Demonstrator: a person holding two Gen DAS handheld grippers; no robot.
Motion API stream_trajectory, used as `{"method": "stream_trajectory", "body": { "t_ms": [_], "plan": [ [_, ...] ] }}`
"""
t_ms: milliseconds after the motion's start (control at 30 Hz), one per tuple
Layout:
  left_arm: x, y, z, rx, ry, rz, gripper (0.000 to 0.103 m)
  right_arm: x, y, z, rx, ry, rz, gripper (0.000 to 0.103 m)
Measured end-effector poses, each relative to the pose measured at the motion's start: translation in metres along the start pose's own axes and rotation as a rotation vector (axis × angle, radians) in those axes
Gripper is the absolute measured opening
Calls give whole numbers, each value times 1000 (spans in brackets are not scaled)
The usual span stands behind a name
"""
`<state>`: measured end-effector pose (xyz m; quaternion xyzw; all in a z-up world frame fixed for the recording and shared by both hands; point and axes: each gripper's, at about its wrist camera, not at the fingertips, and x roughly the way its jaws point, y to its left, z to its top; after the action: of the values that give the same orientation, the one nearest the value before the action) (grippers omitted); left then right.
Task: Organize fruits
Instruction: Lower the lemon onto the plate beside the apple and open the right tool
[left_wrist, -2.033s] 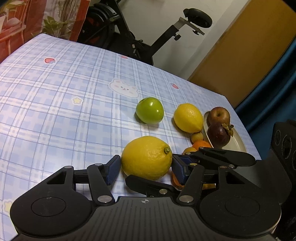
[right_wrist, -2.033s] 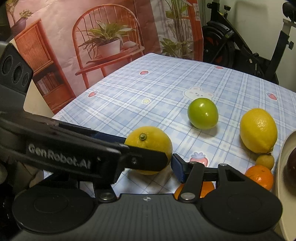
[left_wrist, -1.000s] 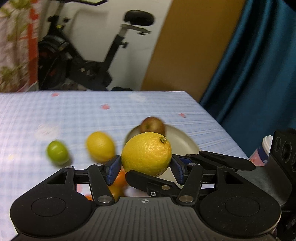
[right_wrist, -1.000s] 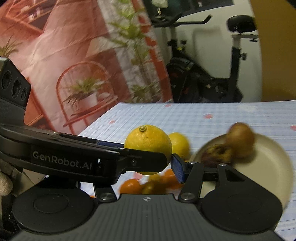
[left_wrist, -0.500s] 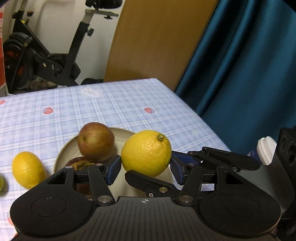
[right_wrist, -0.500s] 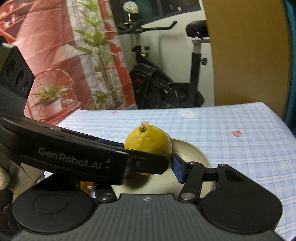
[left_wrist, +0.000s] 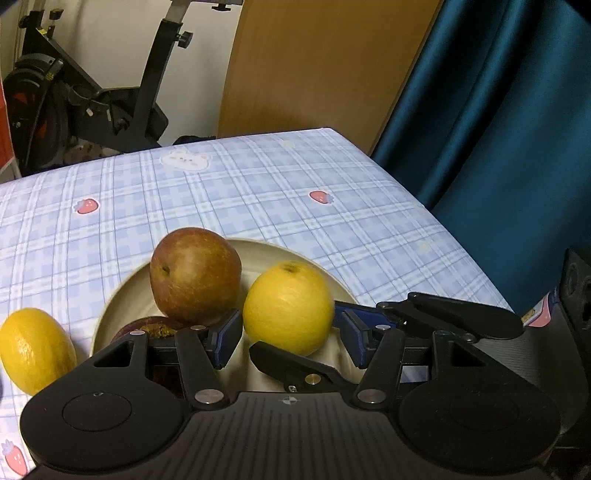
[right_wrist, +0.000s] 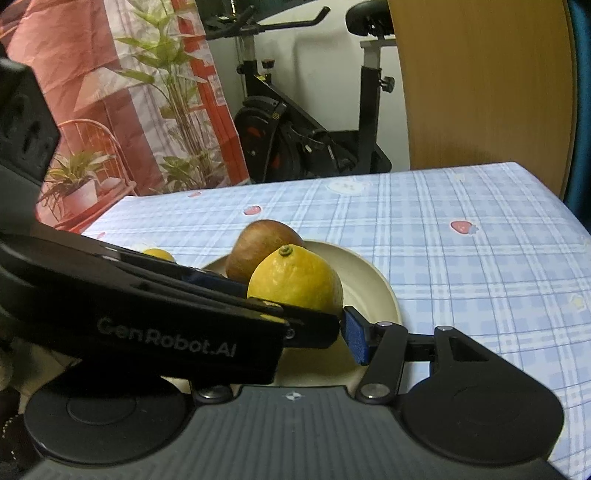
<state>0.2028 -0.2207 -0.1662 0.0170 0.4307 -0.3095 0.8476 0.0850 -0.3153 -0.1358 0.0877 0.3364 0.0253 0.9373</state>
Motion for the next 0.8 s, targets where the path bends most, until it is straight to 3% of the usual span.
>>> {"method": "stream_trajectory", "body": {
  "t_ms": [800],
  "plan": [
    [-25,17,-2,-53,-59,-13,62,18,-3,11,2,16,-108,57]
  ]
}}
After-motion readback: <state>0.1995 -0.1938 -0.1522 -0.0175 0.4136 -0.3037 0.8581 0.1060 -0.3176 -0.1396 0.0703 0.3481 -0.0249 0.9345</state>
